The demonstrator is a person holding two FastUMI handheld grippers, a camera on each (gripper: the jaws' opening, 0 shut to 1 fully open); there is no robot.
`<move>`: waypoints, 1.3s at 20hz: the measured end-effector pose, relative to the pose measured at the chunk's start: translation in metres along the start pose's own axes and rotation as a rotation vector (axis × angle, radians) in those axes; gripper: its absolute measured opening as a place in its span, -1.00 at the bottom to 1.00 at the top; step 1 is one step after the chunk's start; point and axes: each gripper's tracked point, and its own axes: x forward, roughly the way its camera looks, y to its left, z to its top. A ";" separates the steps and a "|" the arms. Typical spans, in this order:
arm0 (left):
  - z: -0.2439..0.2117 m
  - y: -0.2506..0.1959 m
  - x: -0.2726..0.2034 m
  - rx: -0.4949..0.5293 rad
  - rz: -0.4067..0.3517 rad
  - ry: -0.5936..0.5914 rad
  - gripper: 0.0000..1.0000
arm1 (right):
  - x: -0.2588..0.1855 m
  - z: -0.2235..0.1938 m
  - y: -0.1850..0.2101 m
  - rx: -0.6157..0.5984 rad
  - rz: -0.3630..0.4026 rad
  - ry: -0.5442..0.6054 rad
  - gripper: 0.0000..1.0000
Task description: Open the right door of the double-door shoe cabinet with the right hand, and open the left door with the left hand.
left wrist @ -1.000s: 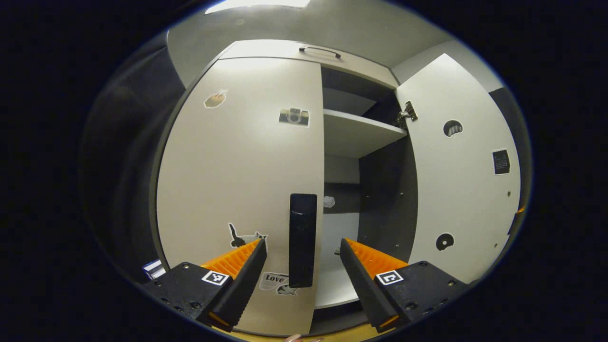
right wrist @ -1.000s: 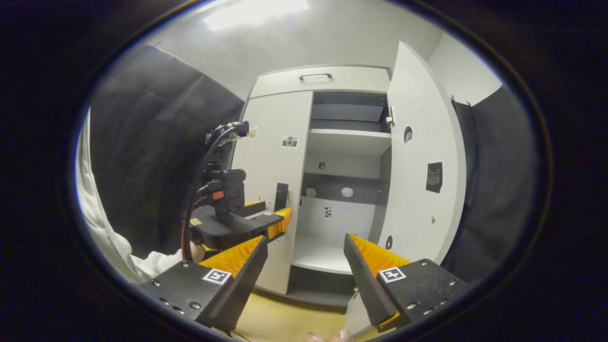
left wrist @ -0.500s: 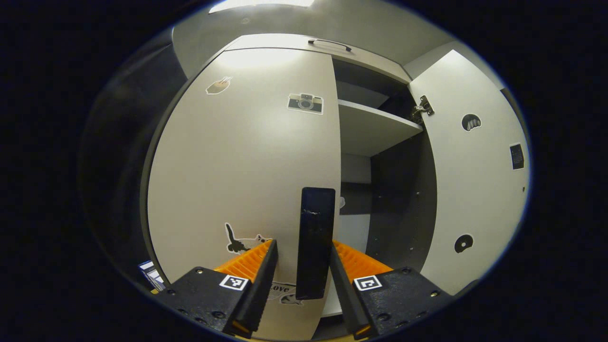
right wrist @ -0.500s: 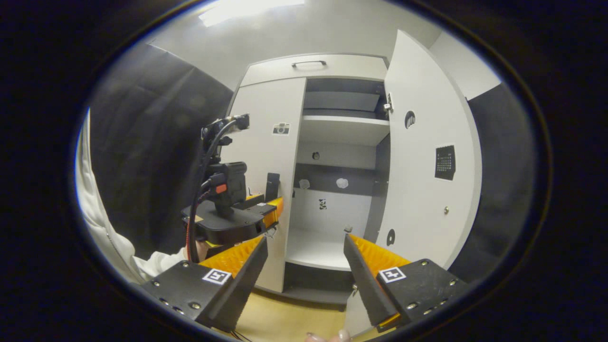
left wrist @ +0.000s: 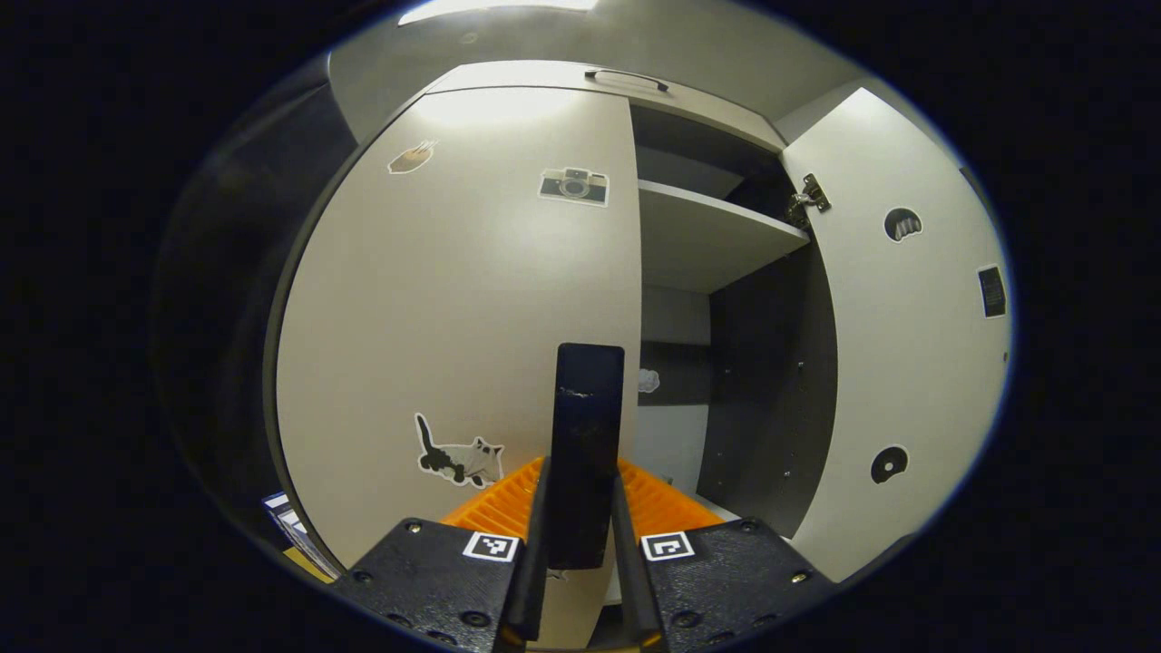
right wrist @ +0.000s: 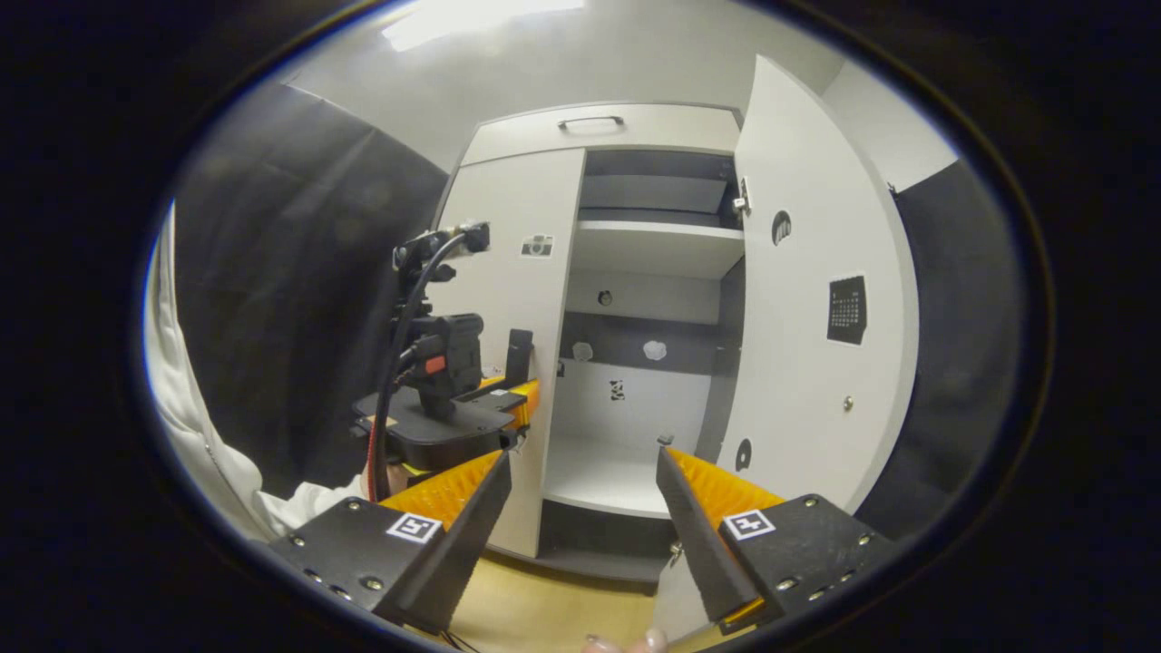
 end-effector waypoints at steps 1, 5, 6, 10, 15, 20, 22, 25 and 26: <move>0.000 0.000 0.001 0.018 0.000 0.004 -0.30 | 0.000 0.002 -0.001 0.003 0.003 -0.004 0.94; -0.001 0.001 0.001 0.027 0.014 0.021 -0.29 | -0.005 0.005 -0.003 0.001 0.015 -0.019 0.94; -0.002 0.001 0.001 0.026 0.028 0.023 -0.32 | -0.006 0.006 -0.005 -0.003 0.018 -0.022 0.94; -0.002 0.001 0.001 0.041 0.037 0.033 -0.48 | -0.010 0.008 -0.010 -0.015 0.017 -0.024 0.94; -0.002 0.002 -0.003 0.023 0.025 0.058 -0.59 | -0.016 0.010 -0.013 0.006 0.025 -0.024 0.94; 0.002 0.000 -0.029 -0.007 -0.019 0.079 -0.63 | -0.018 0.010 -0.018 0.002 0.044 -0.028 0.94; 0.005 0.003 -0.046 -0.010 -0.038 0.083 -0.63 | -0.014 0.011 -0.018 0.002 0.068 -0.036 0.94; 0.010 0.008 -0.070 -0.020 -0.058 0.092 -0.63 | -0.003 0.012 -0.014 0.001 0.107 -0.046 0.94; 0.012 0.010 -0.077 -0.021 -0.062 0.095 -0.63 | 0.000 0.014 -0.011 0.002 0.118 -0.048 0.94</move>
